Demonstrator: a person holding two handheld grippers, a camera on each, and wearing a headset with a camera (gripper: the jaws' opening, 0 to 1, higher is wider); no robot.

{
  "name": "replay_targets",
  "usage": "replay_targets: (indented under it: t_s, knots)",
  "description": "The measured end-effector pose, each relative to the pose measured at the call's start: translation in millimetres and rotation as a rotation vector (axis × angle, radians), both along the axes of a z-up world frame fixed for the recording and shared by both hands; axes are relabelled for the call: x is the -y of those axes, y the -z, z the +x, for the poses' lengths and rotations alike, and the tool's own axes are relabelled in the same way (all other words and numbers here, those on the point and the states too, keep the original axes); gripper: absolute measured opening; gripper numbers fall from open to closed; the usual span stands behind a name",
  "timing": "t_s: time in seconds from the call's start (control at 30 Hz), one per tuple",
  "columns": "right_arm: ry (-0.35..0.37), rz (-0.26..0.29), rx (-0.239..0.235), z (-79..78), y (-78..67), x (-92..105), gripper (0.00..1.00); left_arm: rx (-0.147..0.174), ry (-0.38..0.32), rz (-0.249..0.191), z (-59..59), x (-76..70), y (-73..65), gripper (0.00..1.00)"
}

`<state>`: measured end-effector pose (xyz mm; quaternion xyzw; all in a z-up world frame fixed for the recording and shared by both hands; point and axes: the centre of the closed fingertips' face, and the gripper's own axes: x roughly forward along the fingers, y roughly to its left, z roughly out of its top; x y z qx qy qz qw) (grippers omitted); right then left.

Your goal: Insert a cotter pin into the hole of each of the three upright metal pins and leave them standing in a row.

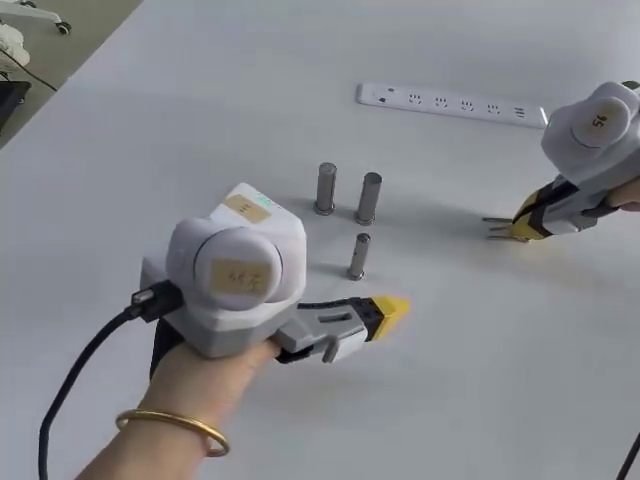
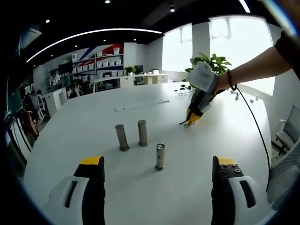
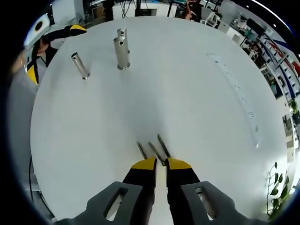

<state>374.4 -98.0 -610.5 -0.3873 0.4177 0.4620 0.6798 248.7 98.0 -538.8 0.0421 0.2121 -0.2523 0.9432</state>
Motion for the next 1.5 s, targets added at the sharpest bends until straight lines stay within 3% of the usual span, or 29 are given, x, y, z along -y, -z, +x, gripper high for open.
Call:
replay_targets:
  t_s: [0.33, 0.43, 0.63, 0.8, 0.9, 1.07, 1.2, 1.27, 1.37, 1.5]
  knots:
    - [-0.005, -0.018, -0.043, -1.2, 1.9, -0.4, 0.0, 0.005, 0.001, -0.005, -0.1, -1.0, -2.5, 0.94]
    - [-0.088, -0.055, -0.012, 0.4, 2.4, 0.4, 0.0, 0.006, 0.003, -0.005, -0.1, -0.6, -3.0, 0.93]
    - [-0.144, -0.095, 0.025, -5.5, 0.4, -2.6, 0.0, 0.015, -0.01, 0.011, 0.9, -3.8, -4.5, 0.9]
    - [-0.147, -0.061, 0.051, -13.1, -5.3, -5.9, 0.0, 0.011, -0.023, 0.005, 1.8, -7.2, -6.4, 0.87]
    - [-0.178, -0.064, 0.096, -12.3, -10.5, -6.1, 0.0, 0.018, -0.024, 0.004, 2.2, -7.5, -8.9, 0.84]
    - [-0.204, -0.033, 0.143, -29.5, -28.5, -18.3, 0.0, -0.014, -0.011, 0.0, -1.8, -6.2, -4.5, 0.76]
    - [-0.222, 0.006, 0.172, -45.1, -37.9, -29.9, 0.0, -0.021, 0.004, -0.013, -3.4, -2.5, -3.6, 0.71]
    - [-0.226, 0.017, 0.177, -54.8, -40.1, -34.1, 0.0, -0.042, 0.009, -0.011, -6.2, -1.0, -0.4, 0.67]
    - [-0.238, 0.052, 0.193, -68.9, -44.7, -43.1, 0.0, -0.059, 0.021, -0.055, -9.4, 4.5, -5.0, 0.63]
    - [-0.27, 0.084, 0.214, -86.4, -50.0, -55.3, 0.0, -0.051, 0.037, -0.08, -11.9, 10.0, -13.3, 0.54]
